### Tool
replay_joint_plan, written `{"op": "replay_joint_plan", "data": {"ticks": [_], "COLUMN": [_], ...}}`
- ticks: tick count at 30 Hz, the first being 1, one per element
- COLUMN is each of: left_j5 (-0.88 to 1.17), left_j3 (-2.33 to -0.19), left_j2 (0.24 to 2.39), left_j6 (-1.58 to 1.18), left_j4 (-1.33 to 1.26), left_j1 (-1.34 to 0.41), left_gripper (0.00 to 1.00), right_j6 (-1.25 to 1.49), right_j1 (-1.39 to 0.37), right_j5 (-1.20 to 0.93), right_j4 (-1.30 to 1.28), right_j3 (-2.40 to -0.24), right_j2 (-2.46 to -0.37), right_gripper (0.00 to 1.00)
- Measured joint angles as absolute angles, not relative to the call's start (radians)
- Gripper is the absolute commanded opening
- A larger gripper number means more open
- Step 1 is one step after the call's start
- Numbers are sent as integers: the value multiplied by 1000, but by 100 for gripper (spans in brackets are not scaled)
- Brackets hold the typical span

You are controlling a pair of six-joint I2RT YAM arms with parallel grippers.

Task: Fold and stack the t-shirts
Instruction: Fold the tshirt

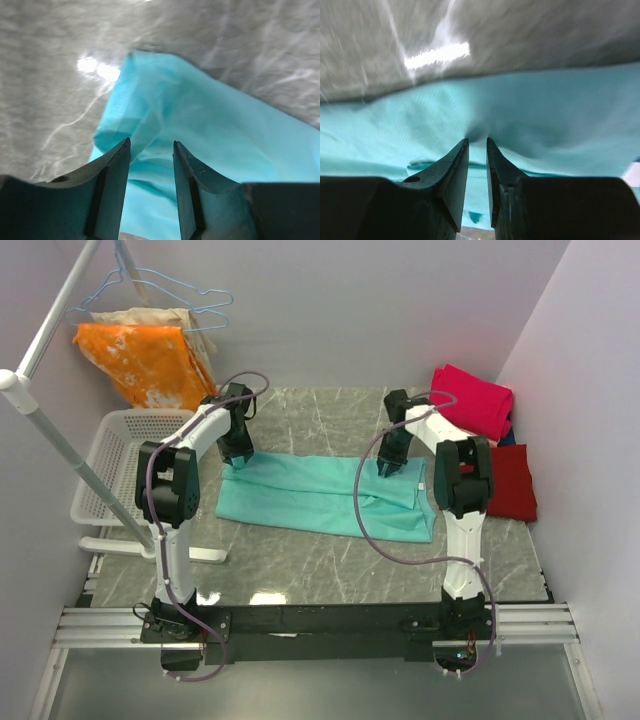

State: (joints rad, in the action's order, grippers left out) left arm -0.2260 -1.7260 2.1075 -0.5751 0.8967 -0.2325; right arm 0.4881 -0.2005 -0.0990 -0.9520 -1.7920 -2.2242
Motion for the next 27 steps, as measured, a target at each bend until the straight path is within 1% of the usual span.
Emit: {"op": "replay_joint_plan", "data": {"ticks": [3,7,13,19,23,27], "left_j5": [-200,-182,-108,-65,-80,-160], "left_j3": [-1726,-1726,-1731,-1796,-1800,-1802], "left_j2": [2107,2107,2109,2188,2234,2234], "left_j6": [-573,-573,-572,-569,-572,-597], "left_j4": [873,851,807,809,843,876], "left_j1": [-233,-235,-246,-268,-274,-277], "left_gripper": [43,45,43,43,42,44], "right_j6": [484,477,478,478,478,479], "right_j1": [-233,-261,-274,-276,-272,-265], "right_j5": [-110,-120,-125,-113,-96,-91], "right_j4": [-945,-930,-907,-899,-908,-916], "right_j3": [-1753,-1728,-1689,-1643,-1643,-1644], "right_j2": [-2215,-2201,-2181,-2154,-2153,-2153], "right_gripper": [28,28,28,29,29,29]}}
